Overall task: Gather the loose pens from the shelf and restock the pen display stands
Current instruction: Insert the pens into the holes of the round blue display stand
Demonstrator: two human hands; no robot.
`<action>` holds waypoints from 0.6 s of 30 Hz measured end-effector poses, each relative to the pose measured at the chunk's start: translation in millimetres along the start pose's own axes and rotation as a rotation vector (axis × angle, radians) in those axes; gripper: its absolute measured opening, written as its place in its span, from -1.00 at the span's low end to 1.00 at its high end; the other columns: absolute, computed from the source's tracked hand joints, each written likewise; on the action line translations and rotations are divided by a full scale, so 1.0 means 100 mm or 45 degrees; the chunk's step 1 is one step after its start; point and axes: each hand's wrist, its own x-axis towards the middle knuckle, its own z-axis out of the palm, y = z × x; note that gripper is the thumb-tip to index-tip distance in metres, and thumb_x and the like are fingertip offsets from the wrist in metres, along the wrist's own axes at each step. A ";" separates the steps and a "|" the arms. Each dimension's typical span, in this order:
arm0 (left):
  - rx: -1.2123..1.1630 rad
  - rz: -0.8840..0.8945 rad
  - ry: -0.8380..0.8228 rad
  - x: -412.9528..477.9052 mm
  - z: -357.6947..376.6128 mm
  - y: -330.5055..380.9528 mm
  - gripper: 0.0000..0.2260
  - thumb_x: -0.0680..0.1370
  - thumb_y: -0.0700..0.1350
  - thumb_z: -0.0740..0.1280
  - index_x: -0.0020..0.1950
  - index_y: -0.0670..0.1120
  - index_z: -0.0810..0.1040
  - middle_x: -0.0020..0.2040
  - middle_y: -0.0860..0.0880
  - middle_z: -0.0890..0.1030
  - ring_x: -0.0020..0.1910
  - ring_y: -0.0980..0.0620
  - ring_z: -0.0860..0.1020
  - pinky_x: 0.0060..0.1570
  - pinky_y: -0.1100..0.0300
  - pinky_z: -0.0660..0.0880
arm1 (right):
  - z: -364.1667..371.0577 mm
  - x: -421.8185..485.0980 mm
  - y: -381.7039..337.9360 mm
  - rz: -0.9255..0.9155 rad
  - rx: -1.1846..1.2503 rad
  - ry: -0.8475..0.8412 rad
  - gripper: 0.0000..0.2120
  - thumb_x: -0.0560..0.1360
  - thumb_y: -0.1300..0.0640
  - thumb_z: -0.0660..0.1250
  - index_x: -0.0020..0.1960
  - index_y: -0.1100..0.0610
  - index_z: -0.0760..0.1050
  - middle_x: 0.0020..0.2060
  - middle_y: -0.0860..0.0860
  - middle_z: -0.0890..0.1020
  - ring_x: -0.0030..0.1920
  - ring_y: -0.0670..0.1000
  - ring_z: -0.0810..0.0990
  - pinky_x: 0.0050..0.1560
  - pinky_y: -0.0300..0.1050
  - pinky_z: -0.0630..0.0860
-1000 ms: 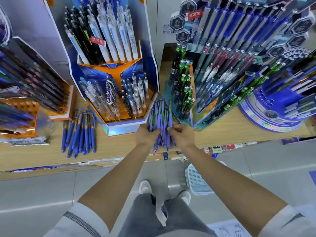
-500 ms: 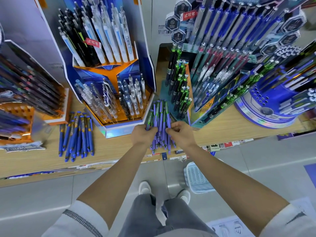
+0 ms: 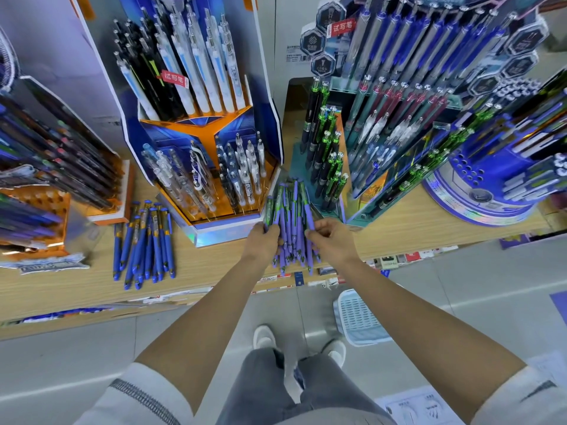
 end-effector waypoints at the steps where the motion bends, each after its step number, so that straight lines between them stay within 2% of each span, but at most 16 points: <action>1: -0.017 -0.001 -0.012 0.00 -0.01 0.00 -0.86 0.63 -0.14 0.12 -0.10 -0.14 0.31 -0.31 -0.07 0.44 -0.40 0.00 0.35 -0.37 0.16 0.29 | -0.02 -0.01 0.02 -0.002 -0.016 0.003 -0.85 0.48 0.18 0.44 -0.14 0.11 0.46 -0.31 0.01 0.56 -0.28 0.04 0.55 -0.13 -0.03 0.55; 7: -0.031 0.013 -0.057 -0.06 -0.02 0.01 -0.82 0.65 -0.14 0.06 -0.15 -0.11 0.29 -0.33 -0.07 0.36 -0.40 0.00 0.28 -0.37 0.15 0.23 | -0.07 -0.09 0.11 -0.032 -0.259 0.086 -0.74 0.43 0.15 0.48 -0.30 0.01 0.42 -0.36 0.01 0.59 -0.25 0.06 0.60 -0.15 -0.10 0.52; 11: -0.021 0.005 -0.092 -0.08 0.00 0.01 -0.87 0.63 -0.14 0.11 -0.09 -0.14 0.28 -0.34 -0.07 0.36 -0.42 0.00 0.27 -0.41 0.16 0.22 | -0.01 -0.09 0.02 -0.035 -0.533 0.052 -0.70 0.47 0.02 0.44 -0.38 0.10 0.53 -0.44 0.04 0.59 -0.35 0.02 0.57 -0.26 -0.15 0.48; 15: -0.014 -0.013 -0.114 -0.09 0.00 0.00 -0.84 0.63 -0.15 0.13 -0.14 -0.11 0.29 -0.35 -0.07 0.37 -0.44 0.02 0.31 -0.45 0.20 0.26 | 0.03 -0.06 -0.01 -0.028 -0.587 0.086 -0.59 0.45 0.05 0.45 -0.47 0.07 0.34 -0.46 0.08 0.53 -0.39 0.08 0.51 -0.33 -0.15 0.41; 18: -0.027 -0.005 -0.132 -0.10 0.00 0.01 -0.84 0.64 -0.17 0.12 -0.14 -0.12 0.30 -0.35 -0.07 0.37 -0.46 0.04 0.30 -0.56 0.29 0.28 | 0.04 -0.05 -0.03 -0.057 -0.615 0.085 -0.60 0.45 0.11 0.42 -0.49 0.08 0.32 -0.48 0.09 0.49 -0.39 0.10 0.48 -0.37 -0.15 0.39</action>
